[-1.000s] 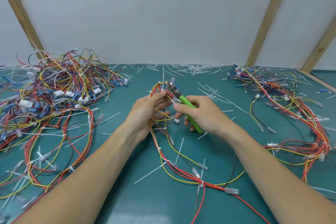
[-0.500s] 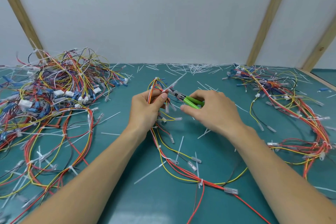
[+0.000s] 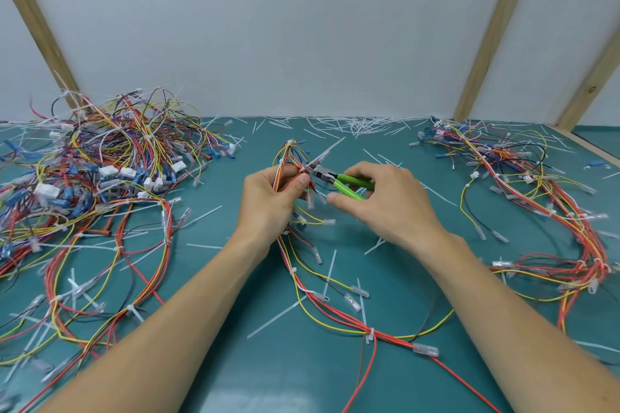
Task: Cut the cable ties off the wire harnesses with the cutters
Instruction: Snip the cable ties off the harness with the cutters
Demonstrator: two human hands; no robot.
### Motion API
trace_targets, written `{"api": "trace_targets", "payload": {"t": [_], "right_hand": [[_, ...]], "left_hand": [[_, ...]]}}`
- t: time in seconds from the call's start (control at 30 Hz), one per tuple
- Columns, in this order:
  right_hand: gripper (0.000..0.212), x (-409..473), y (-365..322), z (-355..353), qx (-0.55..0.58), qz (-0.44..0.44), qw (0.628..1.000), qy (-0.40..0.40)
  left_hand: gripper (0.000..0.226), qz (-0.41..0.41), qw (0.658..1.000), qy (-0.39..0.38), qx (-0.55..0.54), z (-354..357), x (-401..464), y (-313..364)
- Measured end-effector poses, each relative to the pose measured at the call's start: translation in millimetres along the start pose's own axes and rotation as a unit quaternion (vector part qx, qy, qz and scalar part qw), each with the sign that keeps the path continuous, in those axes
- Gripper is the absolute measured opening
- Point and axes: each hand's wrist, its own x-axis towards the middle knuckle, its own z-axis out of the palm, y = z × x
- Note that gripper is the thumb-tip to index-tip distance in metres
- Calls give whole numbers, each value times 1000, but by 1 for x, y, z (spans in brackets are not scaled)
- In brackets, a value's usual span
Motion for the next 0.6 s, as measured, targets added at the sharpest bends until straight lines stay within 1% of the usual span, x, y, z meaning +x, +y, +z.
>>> {"api": "trace_targets", "payload": {"t": [0.23, 0.4, 0.6], "right_hand": [[39, -1, -2, -1, 21, 22, 1000, 6], [40, -3, -4, 0, -2, 22, 1000, -17], [40, -3, -4, 0, 28, 31, 998, -44]], "left_hand": [[8, -2, 1000, -1, 13, 0, 0, 0], [16, 5, 1000, -3, 23, 0, -1, 2], [20, 10, 999, -4, 39, 1, -1, 2]]}}
